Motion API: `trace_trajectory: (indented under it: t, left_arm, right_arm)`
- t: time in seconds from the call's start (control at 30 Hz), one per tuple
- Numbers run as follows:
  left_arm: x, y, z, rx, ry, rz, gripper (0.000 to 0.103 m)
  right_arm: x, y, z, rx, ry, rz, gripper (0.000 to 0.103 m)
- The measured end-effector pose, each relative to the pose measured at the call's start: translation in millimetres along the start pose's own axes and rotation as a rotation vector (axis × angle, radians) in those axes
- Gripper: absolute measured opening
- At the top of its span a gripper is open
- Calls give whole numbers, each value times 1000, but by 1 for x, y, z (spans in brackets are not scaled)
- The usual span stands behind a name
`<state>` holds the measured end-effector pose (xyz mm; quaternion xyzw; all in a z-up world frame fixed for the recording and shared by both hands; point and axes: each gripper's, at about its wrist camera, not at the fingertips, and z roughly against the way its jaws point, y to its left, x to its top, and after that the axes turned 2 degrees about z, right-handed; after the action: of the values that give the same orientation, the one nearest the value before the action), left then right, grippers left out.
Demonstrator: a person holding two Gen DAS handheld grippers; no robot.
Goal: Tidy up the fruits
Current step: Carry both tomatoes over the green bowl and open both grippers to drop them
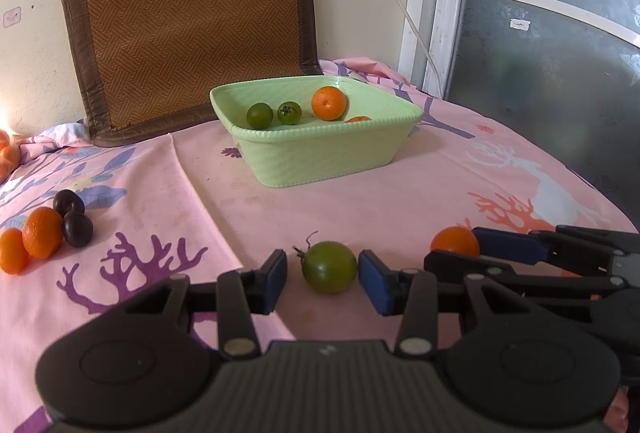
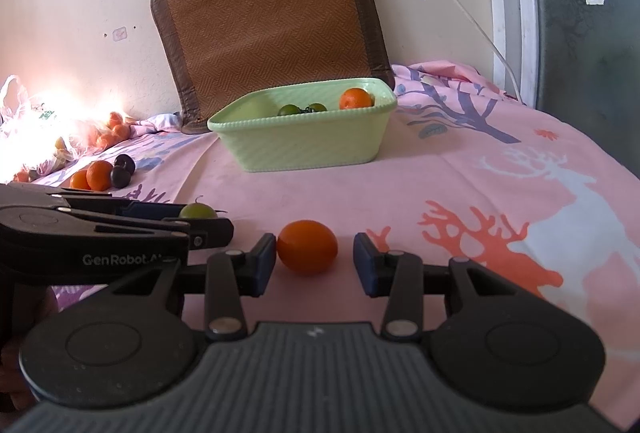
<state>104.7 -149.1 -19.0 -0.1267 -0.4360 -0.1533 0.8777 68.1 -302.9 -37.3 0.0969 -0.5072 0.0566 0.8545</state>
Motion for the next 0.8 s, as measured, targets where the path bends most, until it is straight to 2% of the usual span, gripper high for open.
trace_trajectory:
  t: [0.3,0.33,0.37,0.43,0.53,0.67,0.8]
  left_arm:
    - [-1,-3,1,18,-2,-13,38]
    - [-1,-4,1,22,-4,-16,37]
    - [-2,-5,1,20,-6,-22,30]
    - [-3,-8,2,28,-11,-39,29]
    - [1,-9,4,22,-17,-60,29]
    - [29,-1,6,0,-78,-52,29]
    - [71,10,-9,-12,-104,-38,29]
  right_arm:
    - [0,0,-1,2,6,4,45]
    - [1,0,-2,3,7,4,45]
    - [0,0,-2,3,8,5,45]
    - [0,1,-1,3,2,15,36]
    - [0,4,1,-14,-16,35,35]
    - [10,-7,2,0,-72,-18,35]
    - [43,-16,-7,17,-149,-30,35]
